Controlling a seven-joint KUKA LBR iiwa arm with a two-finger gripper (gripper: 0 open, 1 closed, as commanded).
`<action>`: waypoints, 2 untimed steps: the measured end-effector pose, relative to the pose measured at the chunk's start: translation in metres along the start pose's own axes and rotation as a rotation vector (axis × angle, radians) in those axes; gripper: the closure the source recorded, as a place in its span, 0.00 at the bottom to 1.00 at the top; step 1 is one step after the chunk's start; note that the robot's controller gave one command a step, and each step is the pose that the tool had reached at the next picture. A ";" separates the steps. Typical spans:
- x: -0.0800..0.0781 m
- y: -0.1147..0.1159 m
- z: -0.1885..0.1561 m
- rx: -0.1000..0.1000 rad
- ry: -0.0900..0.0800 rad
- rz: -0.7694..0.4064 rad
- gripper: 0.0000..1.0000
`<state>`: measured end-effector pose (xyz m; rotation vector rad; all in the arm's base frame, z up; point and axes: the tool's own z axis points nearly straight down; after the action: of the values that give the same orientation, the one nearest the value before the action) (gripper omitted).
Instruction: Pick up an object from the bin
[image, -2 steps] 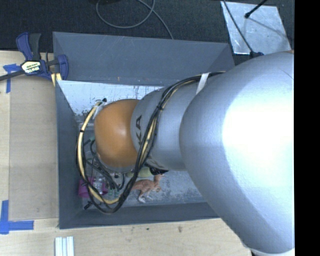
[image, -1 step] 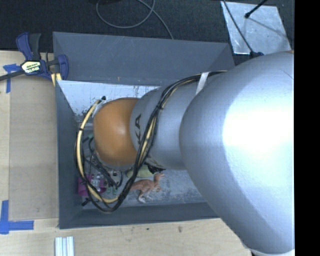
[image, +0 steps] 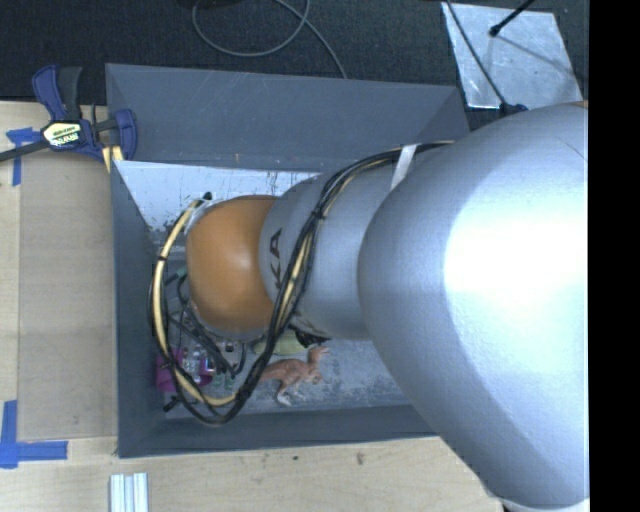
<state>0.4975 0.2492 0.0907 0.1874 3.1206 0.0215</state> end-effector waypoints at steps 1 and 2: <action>0.000 0.000 0.000 0.000 0.000 0.000 0.00; 0.000 0.004 -0.001 -0.009 -0.007 -0.002 1.00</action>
Offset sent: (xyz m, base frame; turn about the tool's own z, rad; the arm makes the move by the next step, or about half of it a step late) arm 0.0008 -0.0075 -0.0207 0.1974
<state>0.4978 0.2534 0.0918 0.1835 3.1133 0.0352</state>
